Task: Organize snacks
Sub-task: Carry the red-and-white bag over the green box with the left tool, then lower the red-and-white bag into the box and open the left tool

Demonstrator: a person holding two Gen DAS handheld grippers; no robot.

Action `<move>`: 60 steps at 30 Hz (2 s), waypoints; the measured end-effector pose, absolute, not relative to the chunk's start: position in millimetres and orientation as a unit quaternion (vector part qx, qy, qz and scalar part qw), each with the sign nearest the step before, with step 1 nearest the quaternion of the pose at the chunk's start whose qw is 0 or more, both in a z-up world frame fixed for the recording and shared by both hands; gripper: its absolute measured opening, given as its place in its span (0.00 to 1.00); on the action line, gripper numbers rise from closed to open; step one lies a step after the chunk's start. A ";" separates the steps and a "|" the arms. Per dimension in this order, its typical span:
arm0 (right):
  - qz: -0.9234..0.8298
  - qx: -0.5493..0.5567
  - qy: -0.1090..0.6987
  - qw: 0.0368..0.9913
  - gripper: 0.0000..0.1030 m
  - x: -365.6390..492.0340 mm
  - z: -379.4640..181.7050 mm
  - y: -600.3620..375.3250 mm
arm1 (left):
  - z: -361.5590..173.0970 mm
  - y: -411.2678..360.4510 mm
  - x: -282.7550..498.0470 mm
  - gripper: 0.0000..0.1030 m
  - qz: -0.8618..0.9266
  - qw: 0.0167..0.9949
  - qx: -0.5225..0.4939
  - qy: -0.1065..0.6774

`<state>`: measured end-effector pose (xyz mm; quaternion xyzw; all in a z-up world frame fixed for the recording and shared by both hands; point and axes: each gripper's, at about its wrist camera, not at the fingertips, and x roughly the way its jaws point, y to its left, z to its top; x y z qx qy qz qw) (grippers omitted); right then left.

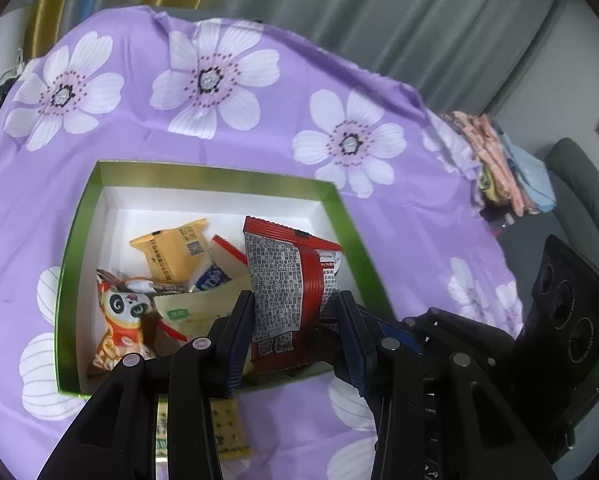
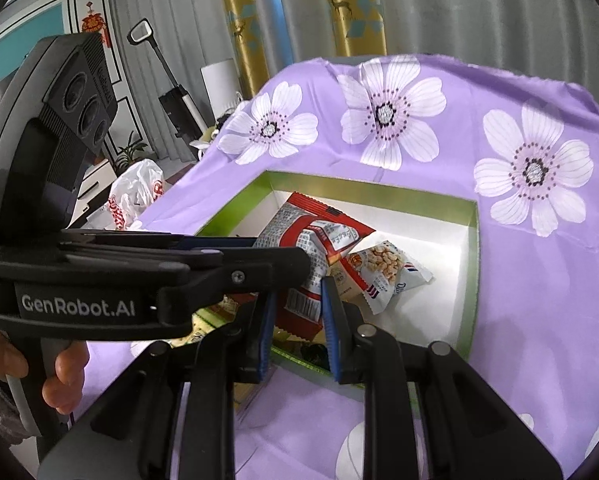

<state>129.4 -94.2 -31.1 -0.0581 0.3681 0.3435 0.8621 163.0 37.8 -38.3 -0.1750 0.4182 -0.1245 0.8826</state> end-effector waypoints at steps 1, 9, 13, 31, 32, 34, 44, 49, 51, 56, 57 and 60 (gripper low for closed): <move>0.343 -0.057 0.372 0.861 0.23 132.3 -33.9 -92.8 | -41.2 39.0 165.6 0.40 -0.122 0.881 -0.176 0.422; 0.334 -0.053 0.394 0.855 0.23 144.8 -52.0 -88.7 | -60.8 41.5 179.8 0.40 -0.117 0.870 -0.182 0.442; 0.332 -0.055 0.403 0.851 0.23 149.5 -58.3 -87.1 | -67.0 40.7 183.7 0.40 -0.114 0.867 -0.181 0.450; 0.319 -0.056 0.422 0.847 0.28 160.1 -65.6 -86.4 | -75.0 36.3 192.6 0.40 -0.104 0.861 -0.173 0.467; 0.319 -0.055 0.422 0.847 0.29 160.1 -65.8 -86.6 | -75.1 36.4 192.8 0.40 -0.104 0.861 -0.173 0.467; 0.319 -0.052 0.425 0.846 0.29 160.8 -66.1 -87.1 | -75.6 37.0 192.8 0.40 -0.103 0.860 -0.175 0.468; 0.305 -0.042 0.413 0.857 0.38 151.1 -58.0 -98.3 | -70.3 37.5 187.2 0.67 -0.069 0.873 -0.150 0.460; 0.297 -0.033 0.401 0.866 0.51 143.3 -45.9 -109.3 | -61.3 42.2 180.3 0.74 -0.059 0.879 -0.147 0.450; 0.296 -0.027 0.395 0.869 0.56 138.3 -40.7 -113.8 | -57.3 43.5 177.4 0.75 -0.054 0.880 -0.146 0.448; 0.288 -0.016 0.379 0.880 0.74 123.1 -26.6 -124.0 | -44.0 47.3 161.9 0.79 -0.043 0.889 -0.135 0.435; 0.286 -0.016 0.374 0.882 0.76 118.2 -23.1 -126.2 | -40.7 48.8 157.1 0.83 -0.041 0.892 -0.134 0.431; 0.278 -0.022 0.366 0.888 0.77 103.8 -14.5 -130.7 | -31.4 53.0 142.1 0.92 -0.036 0.899 -0.137 0.414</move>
